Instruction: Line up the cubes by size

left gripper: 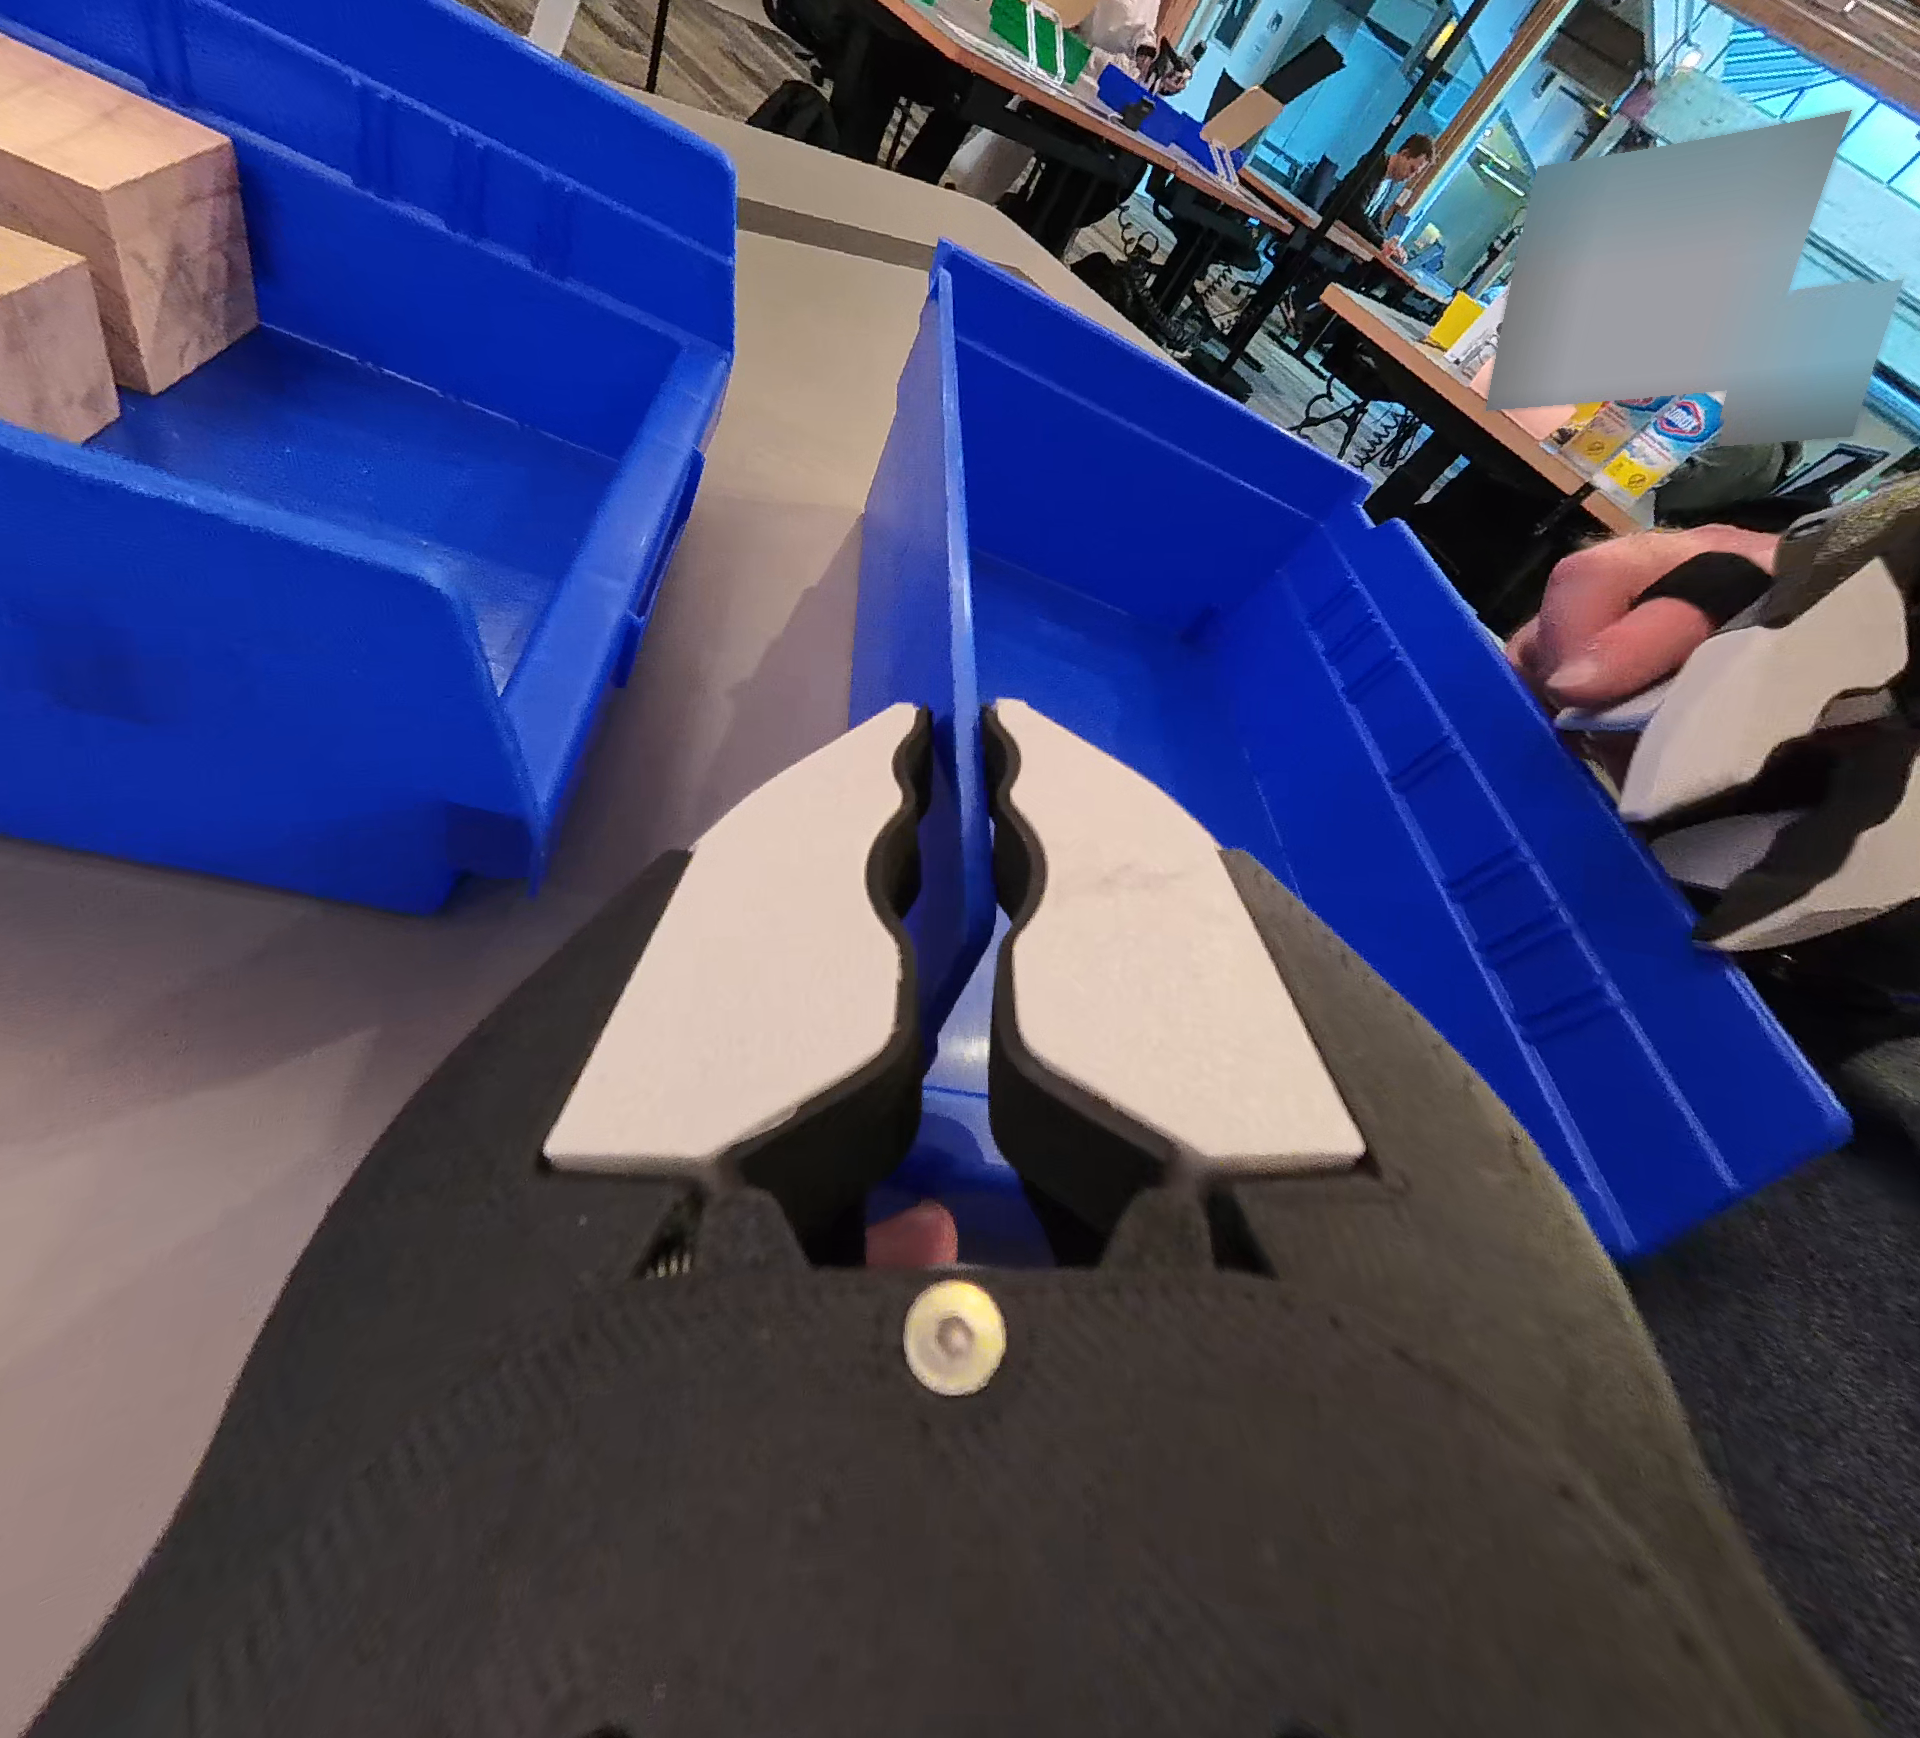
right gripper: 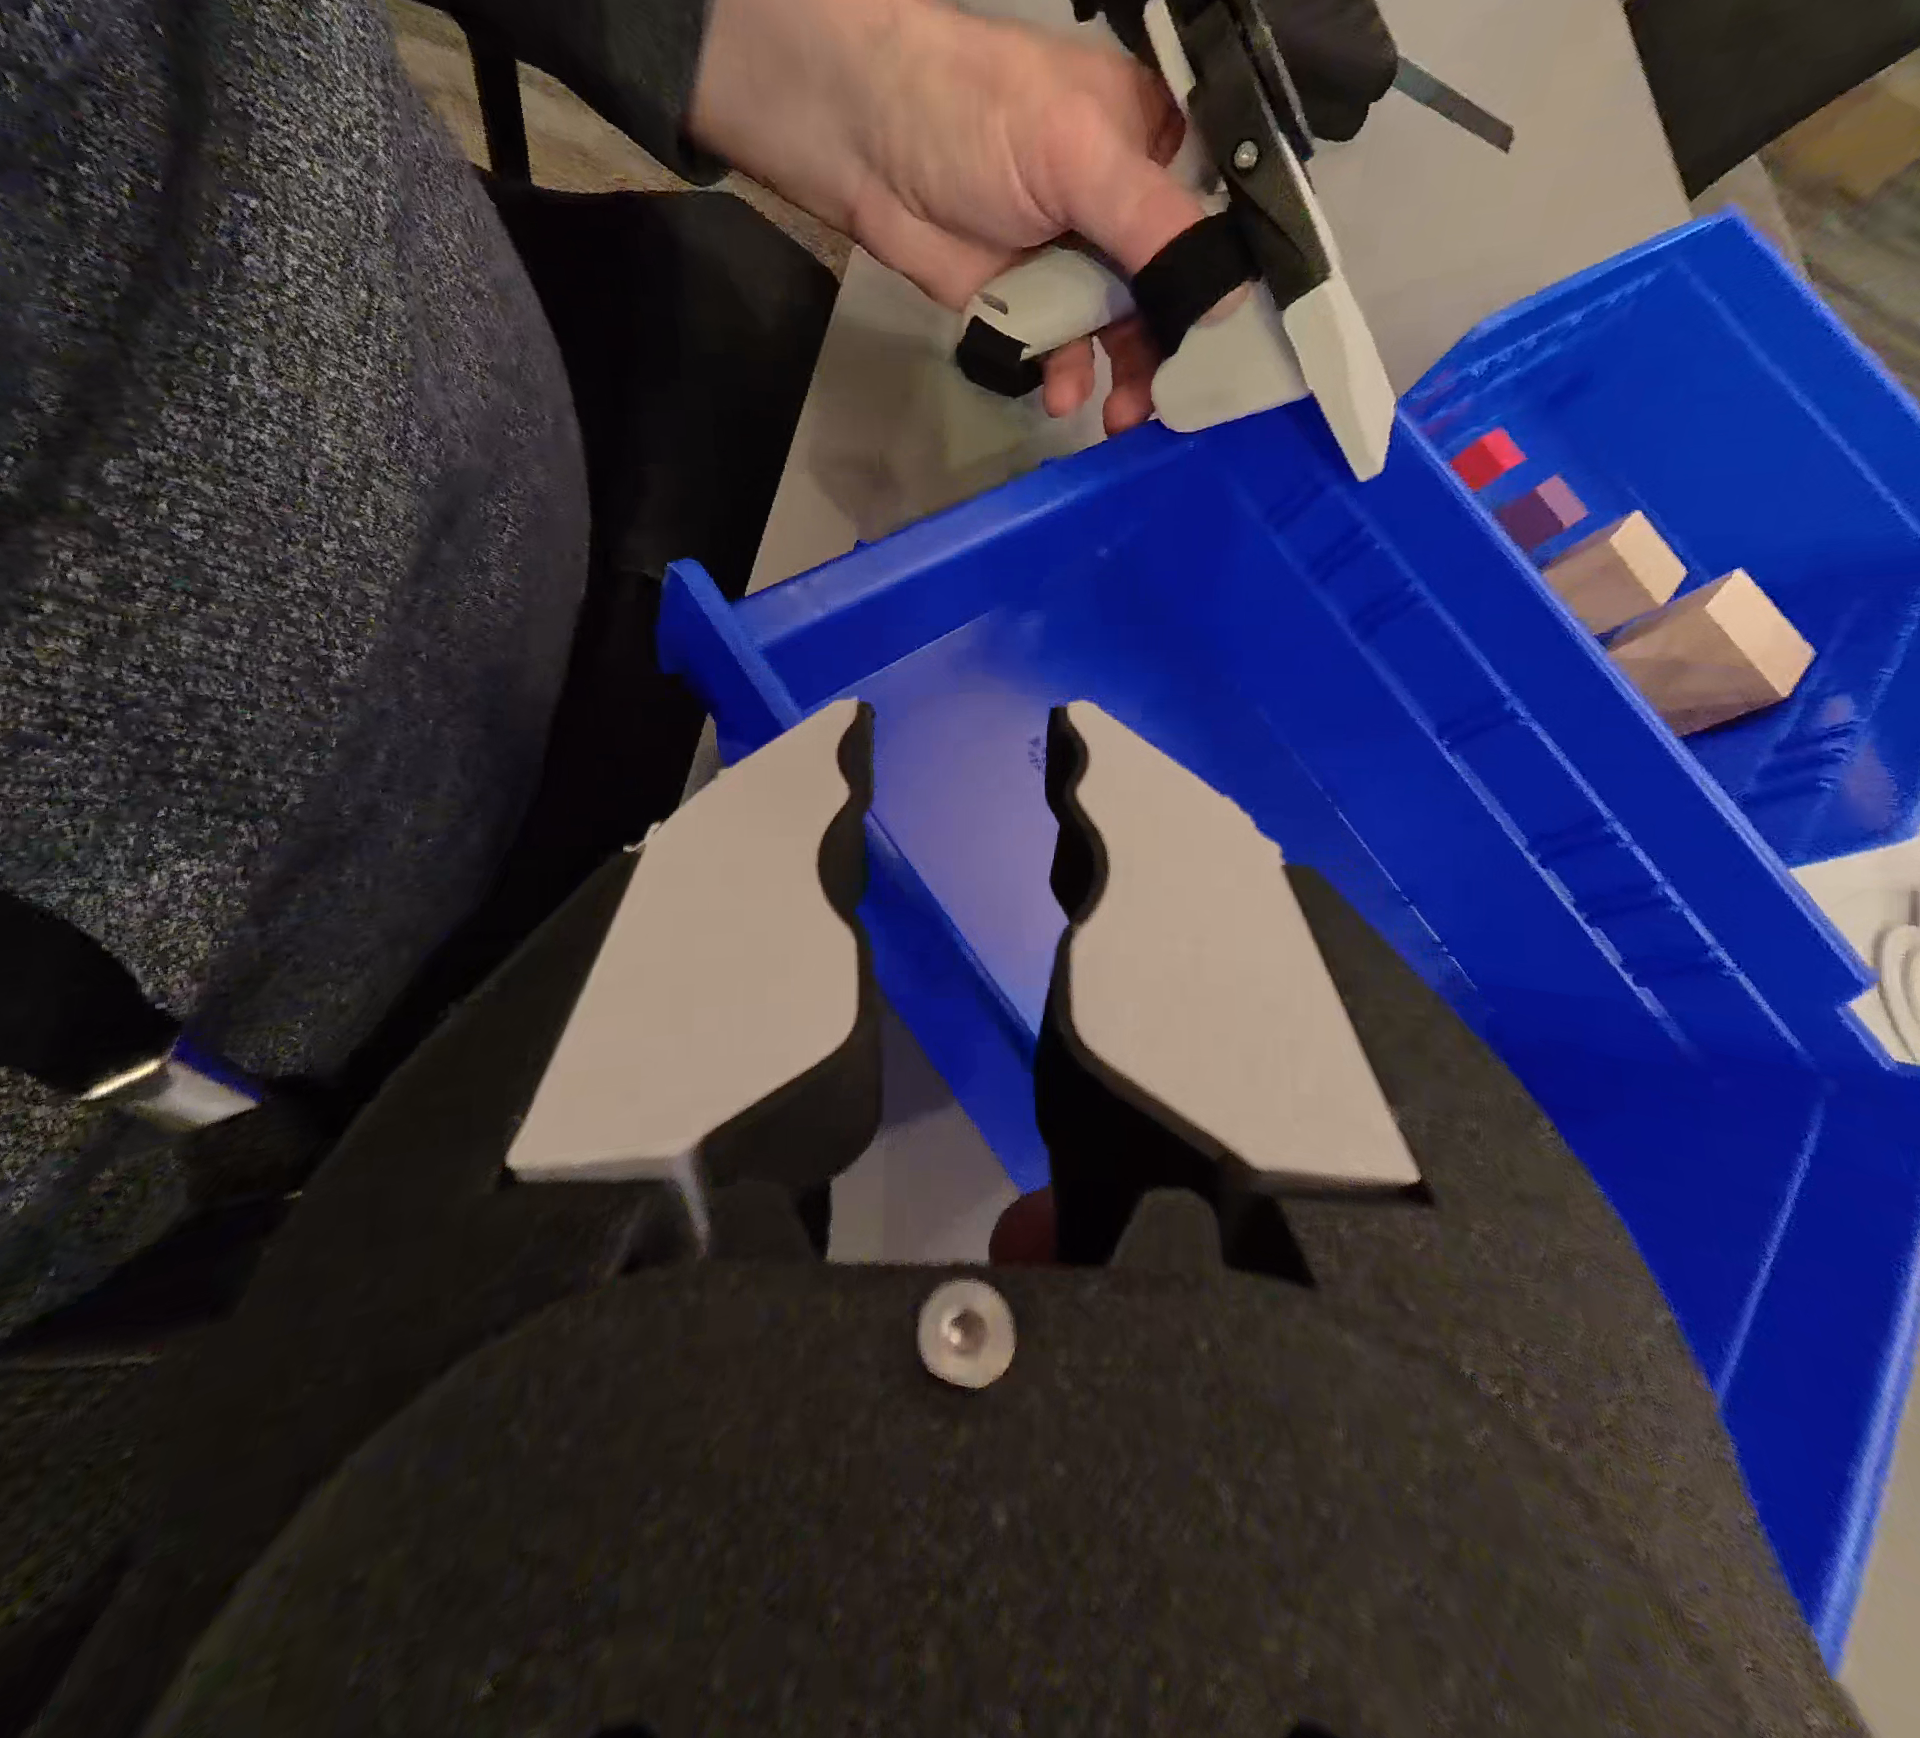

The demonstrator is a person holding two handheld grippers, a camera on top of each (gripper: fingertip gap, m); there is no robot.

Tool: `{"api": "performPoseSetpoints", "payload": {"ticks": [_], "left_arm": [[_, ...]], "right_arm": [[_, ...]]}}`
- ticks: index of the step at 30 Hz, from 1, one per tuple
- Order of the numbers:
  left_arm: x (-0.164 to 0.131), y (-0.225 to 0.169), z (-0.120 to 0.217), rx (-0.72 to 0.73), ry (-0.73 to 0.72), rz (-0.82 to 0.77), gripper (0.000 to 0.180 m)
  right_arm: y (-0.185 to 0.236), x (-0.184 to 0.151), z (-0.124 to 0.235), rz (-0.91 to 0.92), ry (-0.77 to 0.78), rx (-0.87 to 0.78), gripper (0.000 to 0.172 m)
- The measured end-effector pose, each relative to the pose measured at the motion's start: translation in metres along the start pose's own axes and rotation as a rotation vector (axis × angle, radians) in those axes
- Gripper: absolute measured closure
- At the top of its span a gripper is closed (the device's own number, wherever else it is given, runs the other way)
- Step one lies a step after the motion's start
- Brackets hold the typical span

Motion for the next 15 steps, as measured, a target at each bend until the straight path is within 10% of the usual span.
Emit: {"api": "performPoseSetpoints", "payload": {"ticks": [15], "left_arm": [[0.017,0.003,0.020,0.065,-0.085,-0.049,0.161]], "right_arm": [[-0.013,-0.014,0.005,0.042,0.114,-0.013,0.170]]}}
Point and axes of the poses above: each gripper's, where its closed fingertips meet, z back along the fingers, x out of its top, y = z × x across the jaws, the point moved 8 cm from there along z, back along the fingers, and after that the axes turned 8 degrees about x, right-handed, at the moved point
